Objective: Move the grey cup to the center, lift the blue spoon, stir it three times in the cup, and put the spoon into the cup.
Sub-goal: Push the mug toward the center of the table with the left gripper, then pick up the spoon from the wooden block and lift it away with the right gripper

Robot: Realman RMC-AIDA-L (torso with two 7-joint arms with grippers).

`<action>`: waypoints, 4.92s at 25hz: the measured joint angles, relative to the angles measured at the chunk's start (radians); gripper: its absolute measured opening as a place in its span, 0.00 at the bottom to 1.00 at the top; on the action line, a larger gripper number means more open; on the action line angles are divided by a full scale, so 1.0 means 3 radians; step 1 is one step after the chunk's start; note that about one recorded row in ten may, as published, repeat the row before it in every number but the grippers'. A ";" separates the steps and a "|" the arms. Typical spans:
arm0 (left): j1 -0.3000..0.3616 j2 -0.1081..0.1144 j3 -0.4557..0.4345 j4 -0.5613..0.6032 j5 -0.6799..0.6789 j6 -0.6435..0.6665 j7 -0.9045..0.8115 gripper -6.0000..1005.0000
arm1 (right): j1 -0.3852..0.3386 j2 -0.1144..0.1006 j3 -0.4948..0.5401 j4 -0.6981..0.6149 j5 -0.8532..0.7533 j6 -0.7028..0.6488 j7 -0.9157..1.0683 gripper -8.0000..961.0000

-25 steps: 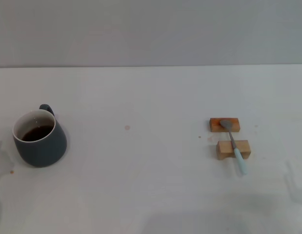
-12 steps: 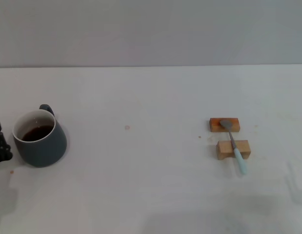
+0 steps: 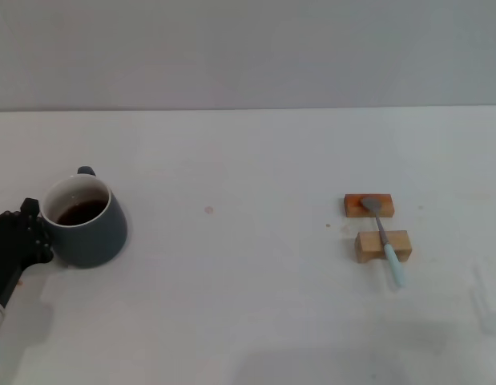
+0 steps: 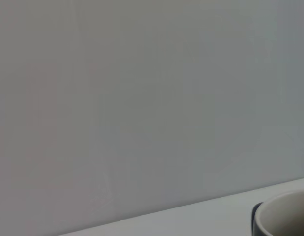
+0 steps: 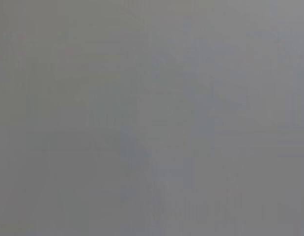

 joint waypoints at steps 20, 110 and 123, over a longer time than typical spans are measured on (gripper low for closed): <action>-0.0108 0.0012 0.0304 -0.0050 -0.0028 -0.0055 0.0086 0.02 | 0.0021 0.0000 0.0000 0.0000 0.0000 -0.0006 0.0013 0.68; 0.0569 0.0010 0.0100 -0.0485 -0.0045 0.0459 -0.0298 0.38 | 0.0085 0.0005 -0.0056 0.0229 0.0018 0.0494 0.0028 0.70; 0.0559 0.0014 0.0113 -0.0449 -0.0027 0.0458 -0.0280 0.68 | 0.0114 -0.0005 -0.0292 0.0364 0.0008 0.0792 0.0250 0.70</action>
